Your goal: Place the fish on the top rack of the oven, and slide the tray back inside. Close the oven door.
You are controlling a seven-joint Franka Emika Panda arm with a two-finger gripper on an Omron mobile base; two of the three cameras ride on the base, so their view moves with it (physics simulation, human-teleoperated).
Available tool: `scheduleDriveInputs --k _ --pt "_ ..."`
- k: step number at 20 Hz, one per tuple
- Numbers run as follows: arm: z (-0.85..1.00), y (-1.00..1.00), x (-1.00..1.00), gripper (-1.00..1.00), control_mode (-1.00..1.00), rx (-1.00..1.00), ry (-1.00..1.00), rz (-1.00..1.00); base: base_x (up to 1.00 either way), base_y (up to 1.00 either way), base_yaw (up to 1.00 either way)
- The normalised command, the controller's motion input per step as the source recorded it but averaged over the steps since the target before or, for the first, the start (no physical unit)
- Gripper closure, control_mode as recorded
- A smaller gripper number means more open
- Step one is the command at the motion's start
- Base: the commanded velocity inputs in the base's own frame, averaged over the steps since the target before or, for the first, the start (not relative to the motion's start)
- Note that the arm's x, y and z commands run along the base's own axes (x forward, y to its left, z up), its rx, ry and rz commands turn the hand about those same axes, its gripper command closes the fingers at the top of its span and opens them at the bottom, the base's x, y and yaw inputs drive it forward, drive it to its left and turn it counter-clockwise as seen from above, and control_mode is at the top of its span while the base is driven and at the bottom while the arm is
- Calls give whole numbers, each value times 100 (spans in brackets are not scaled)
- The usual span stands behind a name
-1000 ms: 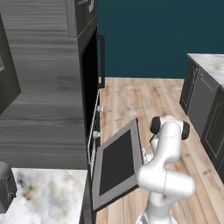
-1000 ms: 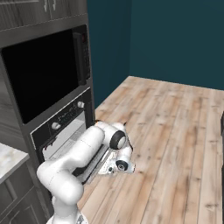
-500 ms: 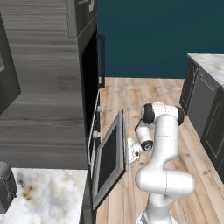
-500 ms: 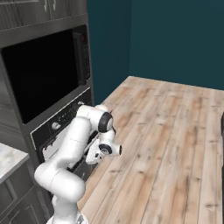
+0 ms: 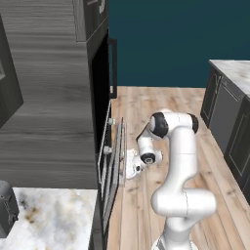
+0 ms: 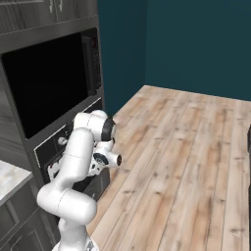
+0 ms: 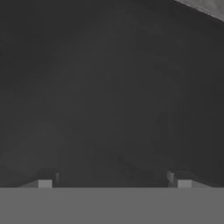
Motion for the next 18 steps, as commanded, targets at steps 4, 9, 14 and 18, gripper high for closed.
scheduleDriveInputs --k 4,9,14,18 --pt "100 100 8 -100 -100 13 -44 0 0 0 0" --pt "100 100 26 -100 -100 10 -44 -3 0 0 0" --pt "91 100 38 -100 -100 9 -41 -3 0 0 0" --pt "78 100 41 -100 -100 9 -37 -3 0 0 0"
